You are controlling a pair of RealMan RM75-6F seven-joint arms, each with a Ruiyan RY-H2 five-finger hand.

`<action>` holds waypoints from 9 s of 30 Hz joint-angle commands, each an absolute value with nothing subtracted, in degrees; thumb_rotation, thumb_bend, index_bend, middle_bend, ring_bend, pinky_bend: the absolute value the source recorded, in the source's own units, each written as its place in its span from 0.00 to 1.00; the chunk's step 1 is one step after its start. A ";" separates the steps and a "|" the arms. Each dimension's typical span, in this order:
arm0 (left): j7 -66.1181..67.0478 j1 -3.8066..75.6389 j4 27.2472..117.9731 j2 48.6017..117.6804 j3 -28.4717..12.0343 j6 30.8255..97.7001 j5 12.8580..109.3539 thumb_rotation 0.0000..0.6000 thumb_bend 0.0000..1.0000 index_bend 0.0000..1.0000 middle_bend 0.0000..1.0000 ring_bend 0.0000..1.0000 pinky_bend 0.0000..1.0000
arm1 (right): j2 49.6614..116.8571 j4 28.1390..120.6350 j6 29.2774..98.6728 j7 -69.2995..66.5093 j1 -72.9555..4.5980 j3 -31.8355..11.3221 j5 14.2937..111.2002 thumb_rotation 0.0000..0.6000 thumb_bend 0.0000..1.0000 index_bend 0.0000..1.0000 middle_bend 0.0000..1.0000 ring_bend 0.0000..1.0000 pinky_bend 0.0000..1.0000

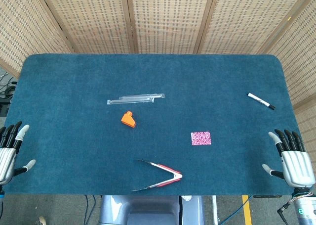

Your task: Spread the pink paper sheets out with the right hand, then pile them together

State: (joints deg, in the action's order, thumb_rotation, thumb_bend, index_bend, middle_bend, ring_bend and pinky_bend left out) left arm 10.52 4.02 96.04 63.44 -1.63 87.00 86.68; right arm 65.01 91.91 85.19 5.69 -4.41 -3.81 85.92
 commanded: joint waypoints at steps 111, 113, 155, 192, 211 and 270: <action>11.55 6.89 105.32 54.84 -2.96 83.94 85.06 1.00 0.02 0.00 0.00 0.00 0.00 | 77.74 67.60 43.12 -5.46 -43.35 5.09 94.67 1.00 0.10 0.25 0.20 0.00 0.01; 11.46 6.81 105.27 54.84 -2.94 84.03 85.02 1.00 0.02 0.00 0.00 0.00 0.00 | 77.96 66.90 42.75 -5.19 -43.61 4.95 94.42 1.00 0.10 0.25 0.20 0.00 0.01; 9.22 6.70 103.41 55.64 -2.54 83.75 85.38 1.00 0.02 0.00 0.00 0.00 0.00 | 77.12 69.54 43.36 3.04 -41.89 4.86 89.90 1.00 0.10 0.25 0.20 0.00 0.01; 7.40 6.48 101.48 56.26 -2.38 83.27 84.59 1.00 0.02 0.00 0.00 0.00 0.00 | 78.54 66.08 41.25 4.46 -46.14 1.73 88.61 1.00 0.10 0.25 0.20 0.00 0.01; 6.74 6.39 101.12 56.37 -2.08 83.13 84.85 1.00 0.02 0.00 0.00 0.00 0.00 | 79.58 66.50 40.27 6.91 -45.18 3.05 87.49 1.00 0.10 0.25 0.20 0.00 0.00; 4.99 5.90 100.48 56.21 -1.43 83.45 85.95 1.00 0.02 0.00 0.00 0.00 0.00 | 76.82 73.93 44.37 12.32 -42.23 6.00 89.86 1.00 0.10 0.25 0.20 0.00 0.00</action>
